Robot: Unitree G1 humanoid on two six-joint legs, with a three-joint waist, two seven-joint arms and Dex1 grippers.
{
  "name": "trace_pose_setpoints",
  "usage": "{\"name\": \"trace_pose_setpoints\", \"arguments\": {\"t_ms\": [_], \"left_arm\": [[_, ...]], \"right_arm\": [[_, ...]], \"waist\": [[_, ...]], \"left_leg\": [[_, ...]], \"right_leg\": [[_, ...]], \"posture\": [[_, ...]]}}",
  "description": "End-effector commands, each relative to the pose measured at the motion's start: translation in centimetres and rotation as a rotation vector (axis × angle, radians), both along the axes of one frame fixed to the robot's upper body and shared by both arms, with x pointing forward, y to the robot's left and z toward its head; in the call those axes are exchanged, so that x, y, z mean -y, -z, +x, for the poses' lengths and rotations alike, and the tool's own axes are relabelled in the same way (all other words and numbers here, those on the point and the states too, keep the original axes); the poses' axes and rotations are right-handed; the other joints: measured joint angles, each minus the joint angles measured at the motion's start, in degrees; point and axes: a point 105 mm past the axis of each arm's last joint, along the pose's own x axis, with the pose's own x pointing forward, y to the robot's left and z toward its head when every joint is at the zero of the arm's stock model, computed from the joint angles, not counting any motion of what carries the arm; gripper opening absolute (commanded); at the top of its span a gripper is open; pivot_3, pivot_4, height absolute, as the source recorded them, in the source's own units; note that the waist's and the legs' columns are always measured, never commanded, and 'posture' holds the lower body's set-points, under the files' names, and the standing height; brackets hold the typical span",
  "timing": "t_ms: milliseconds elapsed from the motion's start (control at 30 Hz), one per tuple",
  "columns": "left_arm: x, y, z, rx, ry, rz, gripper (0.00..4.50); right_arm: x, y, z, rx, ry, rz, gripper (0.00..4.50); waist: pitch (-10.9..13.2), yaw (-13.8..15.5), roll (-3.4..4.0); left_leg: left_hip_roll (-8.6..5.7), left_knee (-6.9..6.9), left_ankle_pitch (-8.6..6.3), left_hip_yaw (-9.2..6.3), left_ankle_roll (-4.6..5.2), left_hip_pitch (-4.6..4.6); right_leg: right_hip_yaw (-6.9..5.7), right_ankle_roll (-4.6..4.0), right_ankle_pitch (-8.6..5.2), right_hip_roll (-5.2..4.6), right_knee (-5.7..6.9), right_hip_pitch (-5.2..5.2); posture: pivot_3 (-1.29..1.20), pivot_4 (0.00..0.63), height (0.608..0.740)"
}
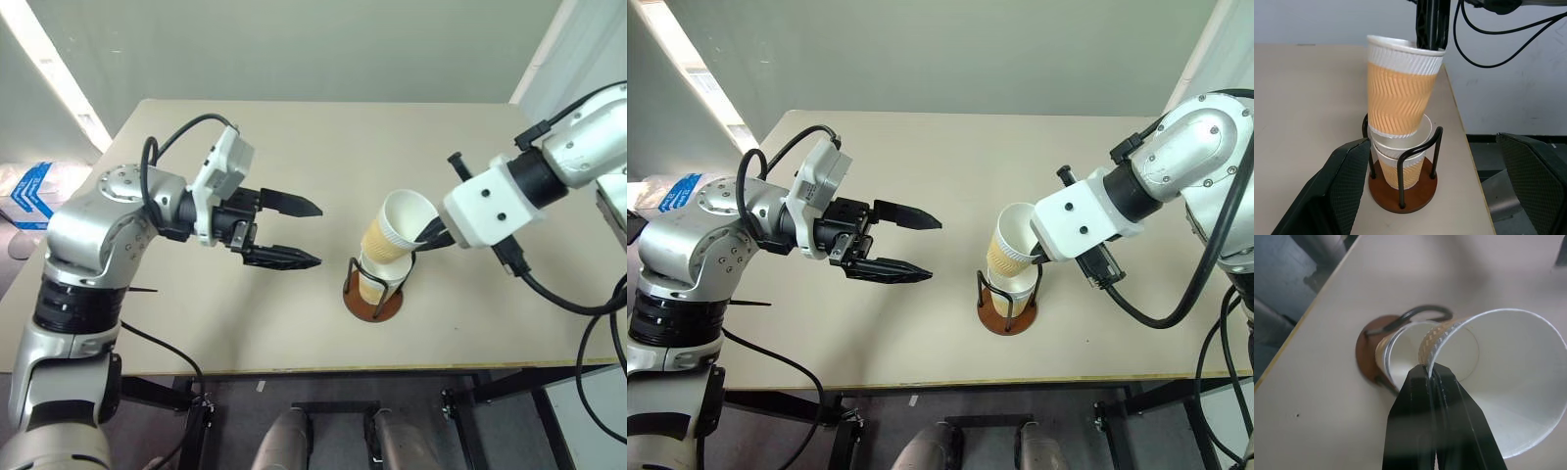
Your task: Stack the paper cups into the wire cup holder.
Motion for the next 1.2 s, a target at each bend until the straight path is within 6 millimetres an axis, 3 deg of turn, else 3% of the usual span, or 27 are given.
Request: {"name": "trace_pose_setpoints", "arguments": {"t_ms": [33, 300, 433, 700, 933, 1033, 1200], "left_arm": [[0.0, -1.0, -0.3, 0.053, 0.005, -0.008, 4.5], [0.1, -0.9, -0.2, 0.059, 0.002, -0.009, 4.5], [0.2, -0.8, -0.2, 0.061, 0.002, -0.008, 4.5], [0.3, -0.4, -0.2, 0.065, -0.01, -0.004, 4.5], [-0.2, -0.1, 0.0, 0.077, -0.08, -0.019, 4.5], [-1.1, -0.2, 0.6, 0.082, -0.173, -0.054, 4.5], [-2.3, 0.3, 0.8, 0.078, -0.295, -0.097, 4.5]], "right_arm": [[0.4, -0.2, -0.1, 0.026, -0.008, -0.027, 0.03], [0.8, 0.6, 0.5, 0.041, -0.011, -0.08, 0.03], [0.4, 0.3, 0.6, 0.056, -0.018, -0.071, 0.9], [-0.9, -1.8, 0.8, 0.061, -0.001, 0.095, 3.65], [1.7, -5.0, 3.0, 0.032, 0.265, 0.39, 3.65], [4.3, -4.8, 3.8, -0.082, 0.435, 0.574, 3.65], [7.9, -3.5, 5.9, -0.125, 0.676, 0.855, 3.65]], "waist": [[0.0, -0.04, 0.0], [0.0, -0.04, 0.0], [0.0, -0.04, 0.0], [0.0, -0.04, 0.0], [0.0, 0.05, -0.01], [-0.04, 0.07, -0.07], [-0.03, 0.06, -0.05]], "left_leg": [[0.0, 0.0, 0.0, 0.0, 0.0, 0.0], [0.01, 0.03, 0.0, 0.01, 0.0, 0.02], [0.01, 0.03, 0.0, 0.01, 0.0, 0.02], [0.01, 0.03, 0.0, 0.01, 0.01, 0.01], [0.01, 0.06, 0.0, 0.01, 0.01, 0.01], [0.02, 0.0, 0.0, 0.01, 0.0, 0.02], [0.02, 0.03, 0.02, 0.08, -0.03, 0.06]], "right_leg": [[0.0, 0.0, 0.0, 0.0, 0.01, 0.0], [0.0, 0.0, 0.01, 0.0, 0.04, 0.01], [0.0, 0.01, 0.01, 0.0, 0.03, 0.01], [0.0, 0.01, 0.01, 0.0, 0.03, 0.0], [0.0, 0.01, 0.01, -0.01, 0.01, 0.04], [-0.02, 0.01, 0.01, 0.0, -0.01, 0.04], [0.03, 0.08, 0.03, 0.0, -0.01, 0.09]], "posture": [[0.0, 0.15, 0.74], [0.0, 0.15, 0.74], [0.0, 0.15, 0.74], [0.0, 0.15, 0.74], [0.0, 0.15, 0.74], [0.0, 0.15, 0.74], [0.0, 0.15, 0.74]]}}
